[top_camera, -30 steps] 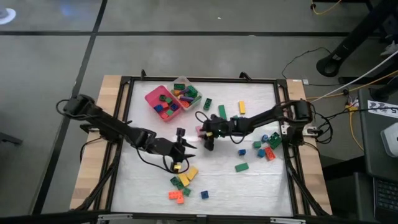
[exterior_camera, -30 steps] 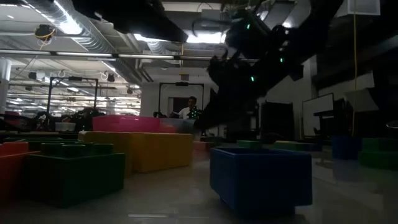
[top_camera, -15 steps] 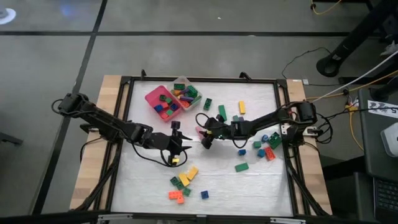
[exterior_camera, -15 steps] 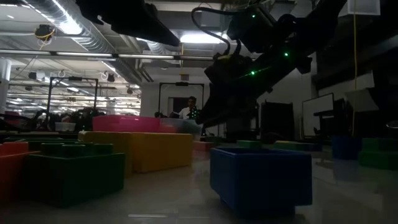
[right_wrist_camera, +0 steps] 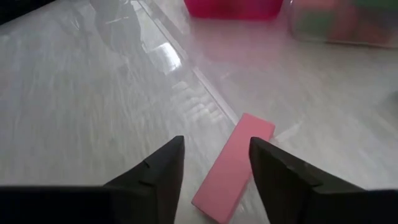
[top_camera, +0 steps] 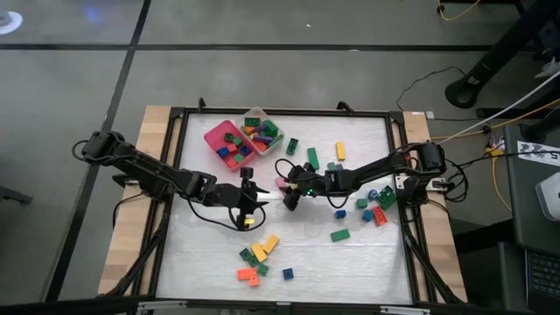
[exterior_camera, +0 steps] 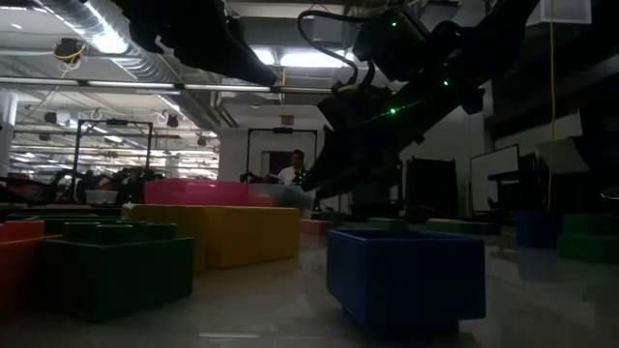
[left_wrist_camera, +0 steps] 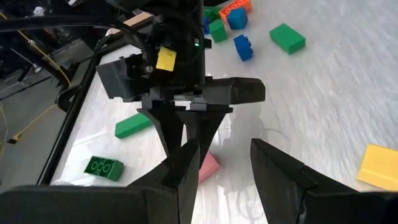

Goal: Sort blocks by size
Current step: Put the big pink block into the white bin

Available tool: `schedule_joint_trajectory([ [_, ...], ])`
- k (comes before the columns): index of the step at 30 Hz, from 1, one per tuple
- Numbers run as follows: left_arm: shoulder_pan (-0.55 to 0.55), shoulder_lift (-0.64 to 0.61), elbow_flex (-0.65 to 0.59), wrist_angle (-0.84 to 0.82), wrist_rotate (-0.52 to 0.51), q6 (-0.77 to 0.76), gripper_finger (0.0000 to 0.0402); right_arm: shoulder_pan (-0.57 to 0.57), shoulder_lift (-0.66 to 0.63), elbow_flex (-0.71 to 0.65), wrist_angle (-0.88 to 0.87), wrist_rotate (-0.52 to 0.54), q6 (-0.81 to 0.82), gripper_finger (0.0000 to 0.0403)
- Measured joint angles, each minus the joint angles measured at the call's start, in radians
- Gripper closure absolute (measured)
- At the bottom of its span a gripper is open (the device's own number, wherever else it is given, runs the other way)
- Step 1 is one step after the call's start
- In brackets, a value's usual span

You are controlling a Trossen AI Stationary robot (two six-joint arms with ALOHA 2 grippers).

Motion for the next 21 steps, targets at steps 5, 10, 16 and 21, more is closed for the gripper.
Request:
schedule_joint_trajectory([
  [5,0.000,0.000,0.000,-0.007,0.000,0.000,0.0271,0.000,0.000,0.000,0.000,0.005,0.009,0.0164],
  [10,0.000,0.000,0.000,-0.031,0.000,-0.020,0.0271,0.000,0.016,0.002,-0.001,0.043,0.014,0.0133],
  [16,0.000,0.000,0.000,-0.053,0.000,-0.038,0.0271,0.000,0.069,0.002,0.003,0.076,0.014,0.0133],
  [21,0.000,0.000,0.000,-0.055,0.000,-0.038,0.0271,0.001,0.109,0.003,0.014,0.075,0.040,0.0133],
])
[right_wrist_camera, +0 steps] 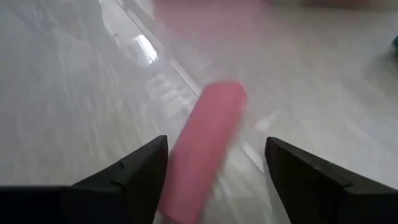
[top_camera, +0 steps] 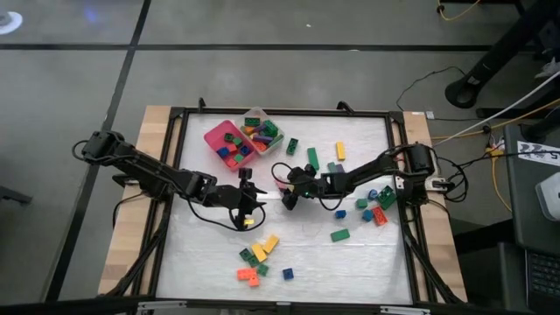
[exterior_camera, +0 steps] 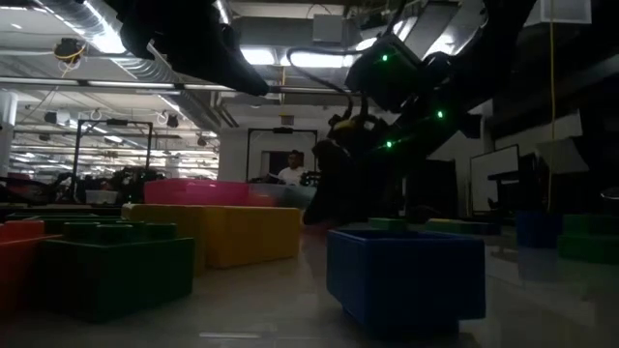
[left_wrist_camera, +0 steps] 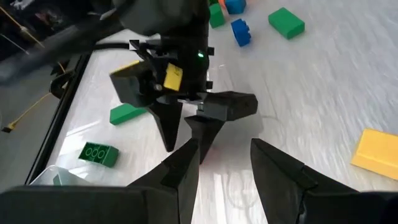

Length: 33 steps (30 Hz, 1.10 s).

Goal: Sort blocks by size
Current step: Put the big pink block into the white bin

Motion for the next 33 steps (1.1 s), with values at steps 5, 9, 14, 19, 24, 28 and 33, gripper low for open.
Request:
schedule_joint_trajectory([
  [5,0.000,0.000,0.000,0.000,0.000,0.000,0.0271,0.001,0.031,0.002,0.011,0.023,0.010,0.0134],
  [9,0.000,0.000,0.000,0.000,0.000,0.000,0.0271,0.001,0.033,0.002,0.010,0.023,0.004,0.0135],
  [14,0.000,0.000,0.000,0.000,0.000,0.000,0.0271,0.001,0.035,0.001,0.006,0.024,-0.042,0.0182],
  [19,0.000,0.000,0.000,0.000,0.000,0.007,0.0271,-0.002,0.038,-0.002,0.032,0.022,-0.071,0.0287],
  [24,0.000,0.000,0.000,0.000,-0.061,-0.023,0.0271,-0.007,0.042,-0.001,0.124,-0.027,-0.203,0.0352],
  [28,0.002,-0.004,0.000,-0.003,-0.161,-0.033,0.0271,-0.037,0.039,0.070,0.131,-0.036,-0.303,0.0351],
  [33,0.022,-0.027,0.000,-0.013,-0.192,-0.022,0.0271,-0.118,0.038,0.187,0.084,-0.045,-0.429,0.0340],
])
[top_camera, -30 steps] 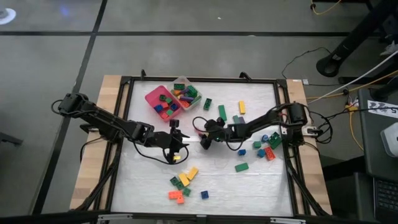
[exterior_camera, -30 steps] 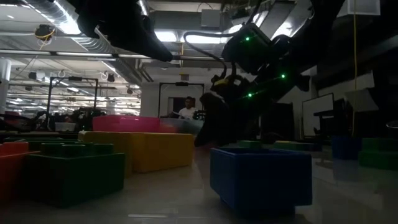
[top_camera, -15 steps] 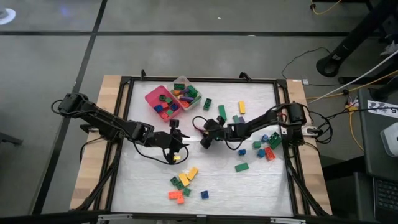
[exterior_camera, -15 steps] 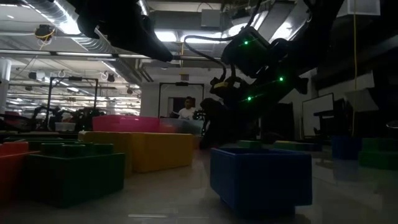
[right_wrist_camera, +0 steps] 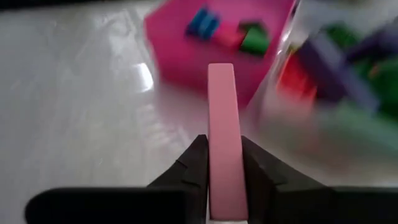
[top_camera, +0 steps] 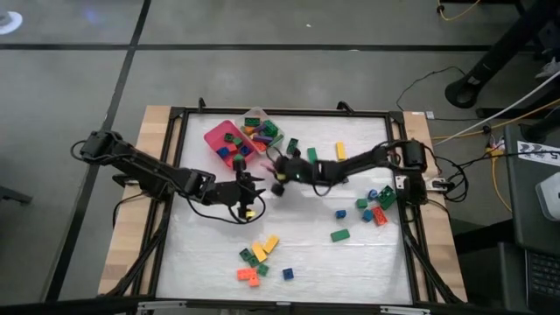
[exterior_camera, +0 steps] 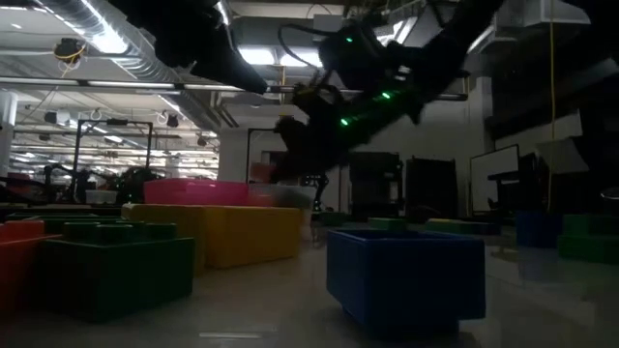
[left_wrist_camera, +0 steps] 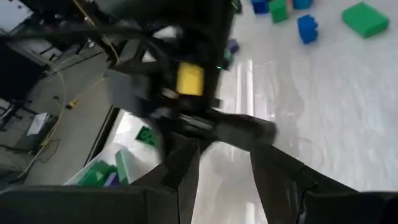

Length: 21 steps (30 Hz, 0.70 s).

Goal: Sort blocks by size
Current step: Put the big pink block into the white bin

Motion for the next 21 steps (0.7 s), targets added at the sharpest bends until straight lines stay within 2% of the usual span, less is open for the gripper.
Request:
schedule_joint_trajectory([
  [8,0.041,-0.004,0.000,-0.011,-0.001,-0.019,0.0271,-0.162,-0.001,0.136,-0.075,-0.049,-0.095,0.0344],
  [16,0.079,-0.004,0.000,-0.013,0.000,-0.012,0.0271,-0.288,0.032,0.138,-0.074,-0.215,-0.107,0.0328],
  [21,0.103,-0.004,0.000,-0.013,0.001,-0.011,0.0271,-0.302,0.042,0.139,-0.086,-0.212,-0.107,0.0325],
])
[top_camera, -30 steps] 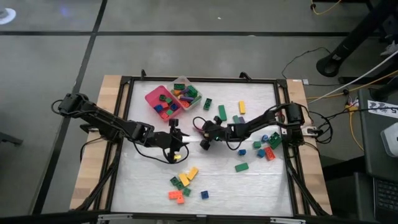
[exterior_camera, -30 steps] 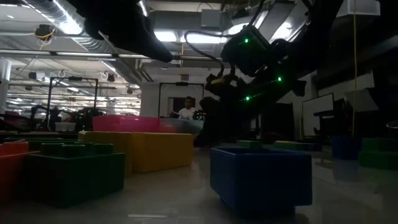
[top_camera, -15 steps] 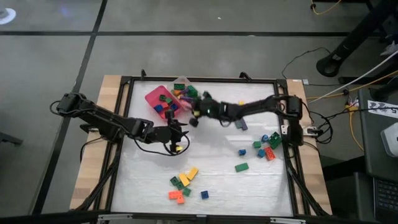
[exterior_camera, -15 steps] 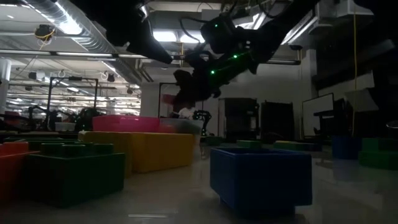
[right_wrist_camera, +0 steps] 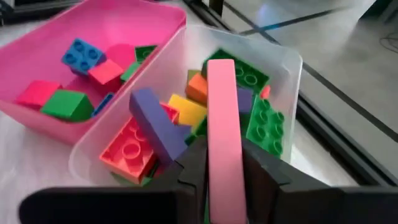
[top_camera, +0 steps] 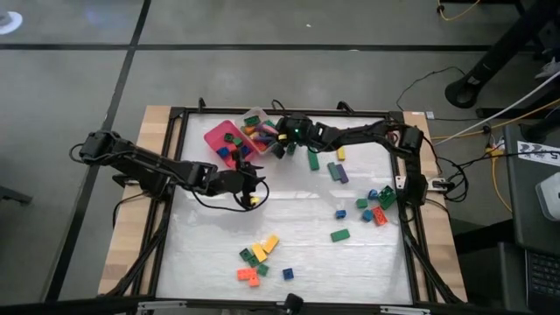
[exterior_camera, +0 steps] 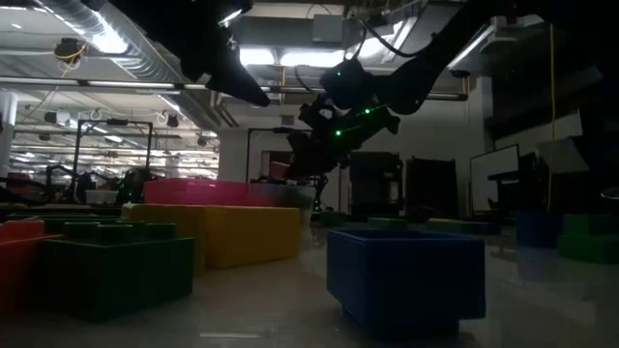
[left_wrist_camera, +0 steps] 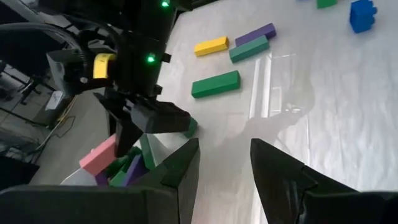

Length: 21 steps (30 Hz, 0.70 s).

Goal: Sort blocks by size
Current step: Put the big pink block into the white bin

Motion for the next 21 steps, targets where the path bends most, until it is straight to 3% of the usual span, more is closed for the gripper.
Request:
schedule_joint_trajectory([
  [6,0.011,0.000,0.000,-0.006,0.000,-0.020,0.0271,0.001,0.004,0.000,-0.007,-0.019,0.000,0.0322],
  [12,0.003,0.000,0.000,-0.023,0.009,-0.133,0.0271,-0.001,0.004,0.000,-0.015,-0.030,0.000,0.0317],
  [21,-0.040,0.000,0.000,-0.023,0.151,-0.238,0.0271,0.001,0.004,0.000,-0.014,0.055,0.000,0.0239],
])
